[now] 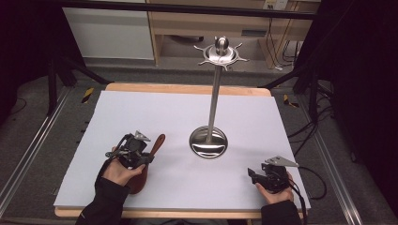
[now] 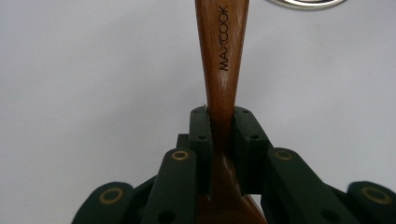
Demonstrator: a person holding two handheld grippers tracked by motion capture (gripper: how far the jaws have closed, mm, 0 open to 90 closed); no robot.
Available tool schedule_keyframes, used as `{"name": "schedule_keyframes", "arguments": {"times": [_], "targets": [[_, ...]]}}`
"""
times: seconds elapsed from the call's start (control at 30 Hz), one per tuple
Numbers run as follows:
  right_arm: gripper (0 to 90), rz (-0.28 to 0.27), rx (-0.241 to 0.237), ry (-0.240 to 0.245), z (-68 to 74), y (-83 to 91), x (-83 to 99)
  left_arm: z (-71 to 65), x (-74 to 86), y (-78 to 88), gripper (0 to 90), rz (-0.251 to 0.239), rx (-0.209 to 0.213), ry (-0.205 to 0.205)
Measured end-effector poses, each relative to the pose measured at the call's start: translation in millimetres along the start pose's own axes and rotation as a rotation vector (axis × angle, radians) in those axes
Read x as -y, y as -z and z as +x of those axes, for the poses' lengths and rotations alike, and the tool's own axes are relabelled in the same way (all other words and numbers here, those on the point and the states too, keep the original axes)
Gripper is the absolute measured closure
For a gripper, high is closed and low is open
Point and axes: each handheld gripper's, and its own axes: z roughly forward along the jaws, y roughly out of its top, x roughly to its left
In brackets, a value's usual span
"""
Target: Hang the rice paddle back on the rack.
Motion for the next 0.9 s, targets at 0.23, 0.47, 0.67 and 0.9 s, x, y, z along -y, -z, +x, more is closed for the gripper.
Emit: {"name": "schedule_keyframes", "arguments": {"times": [0.23, 0.47, 0.67, 0.9], "targets": [[38.5, -0.006, -0.003, 0.004, -0.1, 1.0, -0.1, -1.6, 3.8, 20.9, 78.6, -0.076, -0.004, -0.003], [39.2, -0.013, 0.004, 0.004, 0.1, 1.0, 0.1, -1.2, 9.8, 38.4, 78.5, -0.208, -0.013, 0.016], [38.9, -0.026, 0.013, 0.003, -0.3, 2.3, 0.4, -0.5, 13.8, 48.1, 78.5, -0.335, -0.039, 0.037], [38.0, -0.045, 0.022, 0.000, 0.1, 3.2, 1.0, -3.0, 14.0, 50.7, 78.4, -0.413, -0.039, 0.050]]}}
